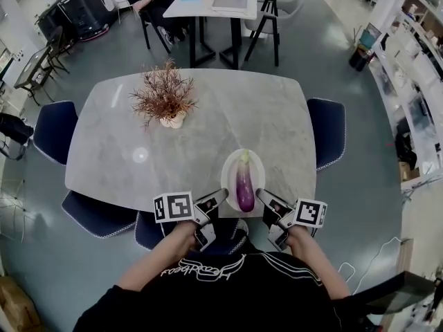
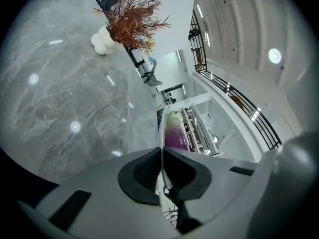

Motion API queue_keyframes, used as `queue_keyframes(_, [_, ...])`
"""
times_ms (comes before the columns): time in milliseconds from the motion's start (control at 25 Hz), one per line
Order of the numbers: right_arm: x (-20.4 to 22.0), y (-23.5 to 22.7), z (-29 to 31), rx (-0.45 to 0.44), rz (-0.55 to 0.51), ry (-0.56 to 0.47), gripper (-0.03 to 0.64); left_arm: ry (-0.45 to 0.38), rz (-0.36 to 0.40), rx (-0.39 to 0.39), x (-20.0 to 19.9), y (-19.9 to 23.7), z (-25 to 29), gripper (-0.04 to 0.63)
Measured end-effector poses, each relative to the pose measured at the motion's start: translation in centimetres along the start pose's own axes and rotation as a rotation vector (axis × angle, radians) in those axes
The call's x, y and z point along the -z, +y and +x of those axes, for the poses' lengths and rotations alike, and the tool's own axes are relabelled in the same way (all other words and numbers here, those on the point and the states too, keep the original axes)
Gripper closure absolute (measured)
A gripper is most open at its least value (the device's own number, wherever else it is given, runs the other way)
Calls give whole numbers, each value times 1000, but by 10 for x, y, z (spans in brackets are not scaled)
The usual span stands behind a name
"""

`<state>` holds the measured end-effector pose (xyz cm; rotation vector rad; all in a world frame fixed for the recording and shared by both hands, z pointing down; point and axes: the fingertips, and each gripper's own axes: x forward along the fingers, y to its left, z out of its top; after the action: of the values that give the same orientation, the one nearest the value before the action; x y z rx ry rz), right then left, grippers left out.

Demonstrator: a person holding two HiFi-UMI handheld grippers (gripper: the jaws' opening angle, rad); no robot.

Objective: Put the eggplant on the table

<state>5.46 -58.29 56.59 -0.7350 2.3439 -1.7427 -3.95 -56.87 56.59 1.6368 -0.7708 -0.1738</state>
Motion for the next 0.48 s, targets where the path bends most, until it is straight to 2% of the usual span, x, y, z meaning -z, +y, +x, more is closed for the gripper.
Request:
queue_keyframes(160, [-7, -21, 12, 59, 0, 25, 577, 10, -15, -26, -13, 14, 11, 575])
queue_keyframes(480, [-22, -54, 31, 105, 19, 53, 578, 7, -40, -57, -29, 41, 32, 575])
